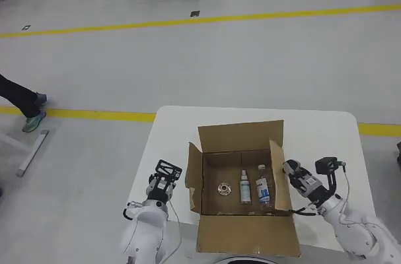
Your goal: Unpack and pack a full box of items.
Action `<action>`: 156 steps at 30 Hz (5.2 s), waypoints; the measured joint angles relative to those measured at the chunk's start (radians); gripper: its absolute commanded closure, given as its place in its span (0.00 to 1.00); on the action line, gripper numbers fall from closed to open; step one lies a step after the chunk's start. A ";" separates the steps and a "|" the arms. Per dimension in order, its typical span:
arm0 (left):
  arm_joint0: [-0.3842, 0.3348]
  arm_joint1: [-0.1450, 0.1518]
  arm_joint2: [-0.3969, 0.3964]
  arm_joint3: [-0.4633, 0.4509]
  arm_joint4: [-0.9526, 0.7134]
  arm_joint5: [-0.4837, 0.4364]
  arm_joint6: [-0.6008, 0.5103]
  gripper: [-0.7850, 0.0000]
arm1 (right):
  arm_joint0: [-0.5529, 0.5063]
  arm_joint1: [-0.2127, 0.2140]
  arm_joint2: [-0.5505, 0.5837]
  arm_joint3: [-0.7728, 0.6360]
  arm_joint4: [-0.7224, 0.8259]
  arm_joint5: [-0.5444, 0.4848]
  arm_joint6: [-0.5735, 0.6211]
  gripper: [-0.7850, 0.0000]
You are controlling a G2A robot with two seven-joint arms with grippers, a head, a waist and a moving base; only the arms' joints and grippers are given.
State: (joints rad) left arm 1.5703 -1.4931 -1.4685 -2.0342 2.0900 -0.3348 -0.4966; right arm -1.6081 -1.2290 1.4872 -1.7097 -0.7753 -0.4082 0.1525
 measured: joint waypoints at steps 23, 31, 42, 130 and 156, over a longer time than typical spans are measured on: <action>-0.114 0.038 0.163 0.101 0.029 -0.303 0.244 1.00 | -0.065 0.014 0.111 -0.162 0.019 0.073 -0.067 1.00; -0.165 0.046 0.227 0.215 0.074 -0.319 0.259 1.00 | -0.098 0.015 0.192 -0.140 0.088 0.126 -0.091 1.00; -0.171 0.062 0.241 0.247 0.123 -0.321 0.249 1.00 | -0.089 0.014 0.178 -0.123 0.090 0.135 -0.073 1.00; 0.153 0.146 -0.090 -0.176 -0.033 -0.291 0.191 0.00 | 0.133 0.032 0.028 0.058 0.146 -0.015 0.252 1.00; 0.166 0.241 -0.134 -0.059 0.226 -0.638 0.584 0.00 | 0.134 0.032 -0.043 0.104 0.188 -0.017 0.199 1.00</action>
State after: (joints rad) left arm 1.7368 -1.2524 -1.6027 -2.0931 2.3164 -0.9728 0.0872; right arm -1.4743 -1.1970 1.4441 -1.6055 -0.5868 -0.4252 0.3519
